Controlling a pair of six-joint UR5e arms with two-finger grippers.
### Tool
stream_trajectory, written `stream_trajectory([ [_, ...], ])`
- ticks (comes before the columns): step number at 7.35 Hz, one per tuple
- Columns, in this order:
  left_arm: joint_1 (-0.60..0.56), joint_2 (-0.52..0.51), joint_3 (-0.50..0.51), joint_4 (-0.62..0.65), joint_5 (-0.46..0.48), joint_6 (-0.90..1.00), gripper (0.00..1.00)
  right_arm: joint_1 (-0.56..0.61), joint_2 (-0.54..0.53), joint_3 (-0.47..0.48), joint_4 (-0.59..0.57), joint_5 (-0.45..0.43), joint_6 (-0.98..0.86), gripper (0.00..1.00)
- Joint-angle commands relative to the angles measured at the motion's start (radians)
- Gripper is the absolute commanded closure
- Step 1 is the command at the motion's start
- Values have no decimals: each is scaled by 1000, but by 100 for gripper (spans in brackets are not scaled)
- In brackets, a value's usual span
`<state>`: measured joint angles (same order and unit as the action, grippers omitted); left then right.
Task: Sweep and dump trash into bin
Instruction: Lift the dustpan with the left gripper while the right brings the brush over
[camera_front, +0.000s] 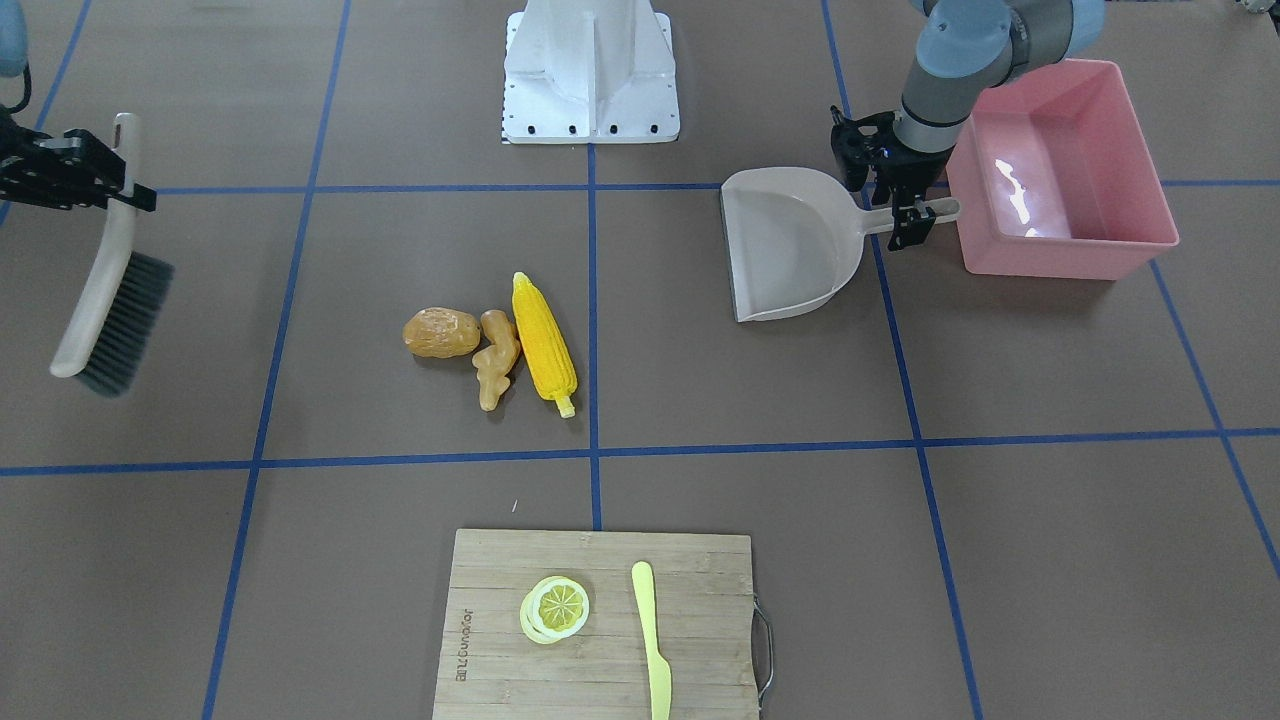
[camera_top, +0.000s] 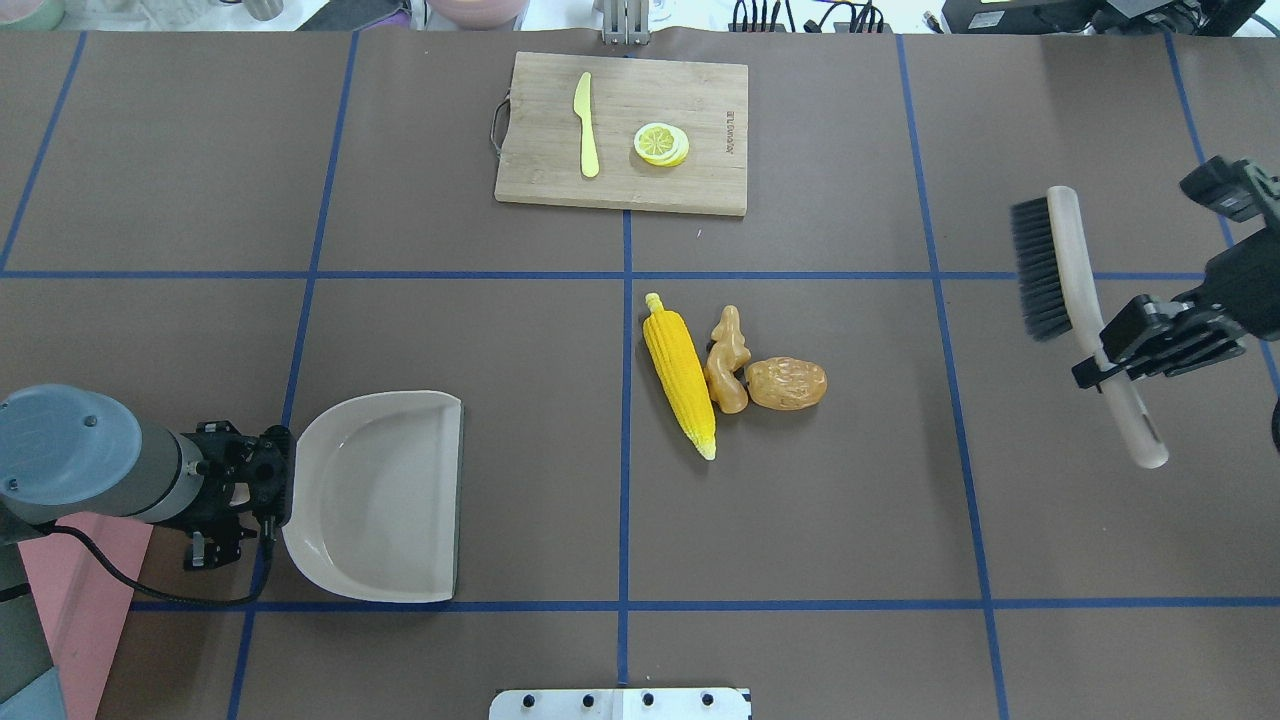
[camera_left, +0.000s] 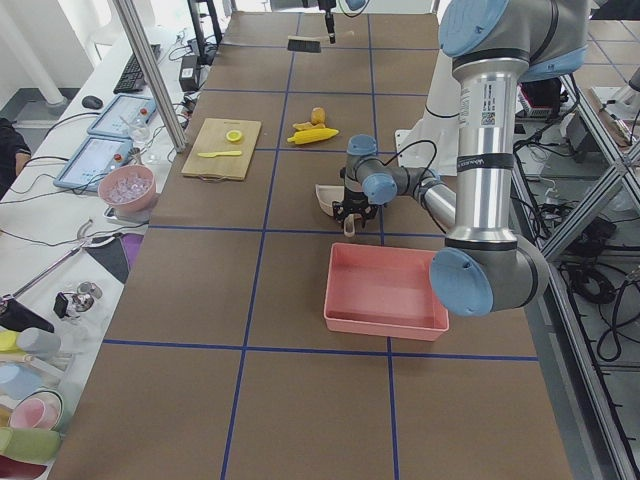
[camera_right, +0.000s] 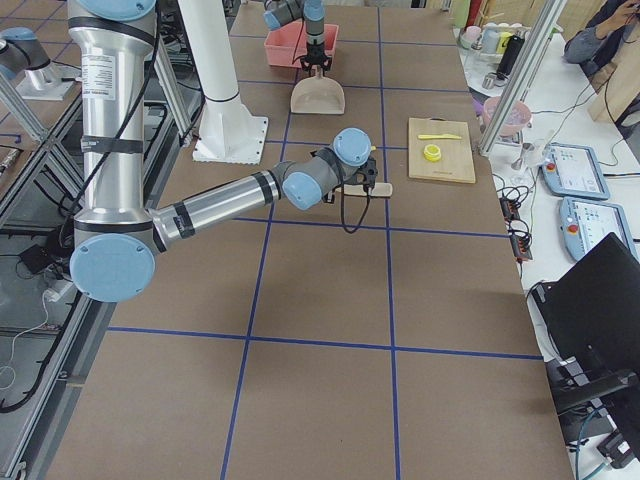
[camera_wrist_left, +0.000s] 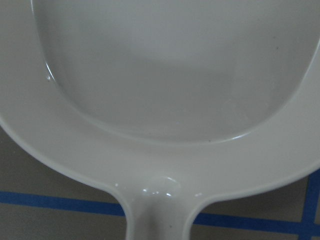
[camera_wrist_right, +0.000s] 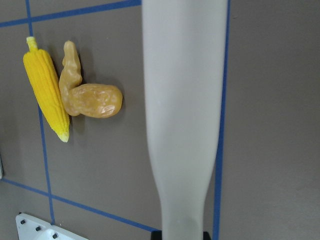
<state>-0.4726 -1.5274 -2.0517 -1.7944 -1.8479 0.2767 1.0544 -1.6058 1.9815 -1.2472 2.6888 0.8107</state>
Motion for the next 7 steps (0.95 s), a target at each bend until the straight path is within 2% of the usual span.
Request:
stream_trajectory([
  [1,-12,21,-11,-26,-62,2,100,-202,44,-1,106,-166,89,100],
  [3,-21,23,-34,-17,-114,9,100,-243,130,-65,106,-195,110,100],
  [4,-53,23,-45,-7,-125,13,100,-248,154,-137,135,-193,105,100],
  [5,-61,-9,-47,45,-176,13,100,-248,162,-230,232,-188,108,100],
  [6,-66,-58,-45,85,-172,28,100,-251,167,-292,308,-187,111,100],
  [7,-76,-115,-44,154,-169,30,100,-257,202,-299,310,-185,129,100],
])
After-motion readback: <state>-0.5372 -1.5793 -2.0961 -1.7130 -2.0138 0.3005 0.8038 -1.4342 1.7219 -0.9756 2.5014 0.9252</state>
